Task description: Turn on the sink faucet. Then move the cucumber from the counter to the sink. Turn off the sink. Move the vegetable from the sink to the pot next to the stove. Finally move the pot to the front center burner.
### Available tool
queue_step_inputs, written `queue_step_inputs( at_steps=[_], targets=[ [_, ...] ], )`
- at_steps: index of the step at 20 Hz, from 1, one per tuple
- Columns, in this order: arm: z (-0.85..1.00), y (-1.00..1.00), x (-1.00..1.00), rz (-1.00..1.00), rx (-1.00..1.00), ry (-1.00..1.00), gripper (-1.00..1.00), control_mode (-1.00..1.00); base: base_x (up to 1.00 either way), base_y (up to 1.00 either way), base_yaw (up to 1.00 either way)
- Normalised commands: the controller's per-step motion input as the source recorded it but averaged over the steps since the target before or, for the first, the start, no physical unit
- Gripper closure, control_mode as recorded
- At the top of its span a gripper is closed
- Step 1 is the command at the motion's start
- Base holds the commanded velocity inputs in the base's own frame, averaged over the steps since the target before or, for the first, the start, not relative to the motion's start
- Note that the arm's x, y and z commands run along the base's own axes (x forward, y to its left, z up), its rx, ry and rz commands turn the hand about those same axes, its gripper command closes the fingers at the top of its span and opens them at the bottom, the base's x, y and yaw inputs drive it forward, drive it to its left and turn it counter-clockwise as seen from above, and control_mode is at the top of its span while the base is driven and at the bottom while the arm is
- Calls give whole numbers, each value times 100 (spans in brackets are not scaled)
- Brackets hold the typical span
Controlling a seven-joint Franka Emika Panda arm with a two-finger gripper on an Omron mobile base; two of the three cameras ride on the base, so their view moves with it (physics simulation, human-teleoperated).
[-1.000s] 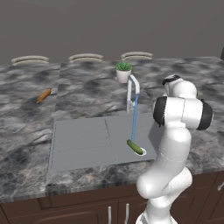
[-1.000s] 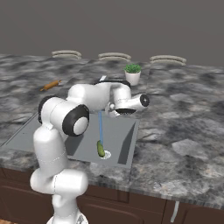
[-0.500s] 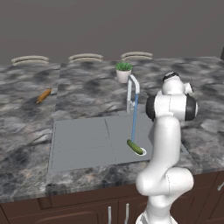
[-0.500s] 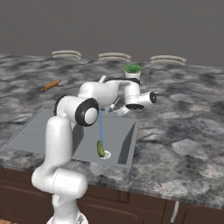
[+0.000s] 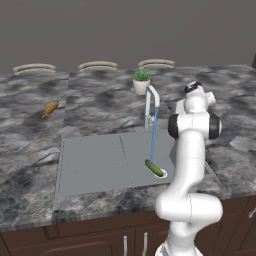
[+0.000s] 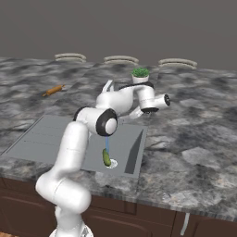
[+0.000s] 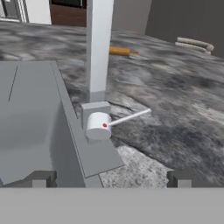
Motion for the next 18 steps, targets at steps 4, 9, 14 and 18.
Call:
queue_step_inputs(
  at_steps=[4, 9, 14, 18],
  targets=[
    [-17, 1, 42, 3, 0, 2, -100, -100, 0, 0, 0],
    [-6, 9, 24, 3, 0, 3, -100, -100, 0, 0, 0],
    [0, 32, 0, 3, 0, 4, -100, -100, 0, 0, 0],
    [-2, 39, 0, 3, 0, 5, -100, -100, 0, 0, 0]
  ],
)
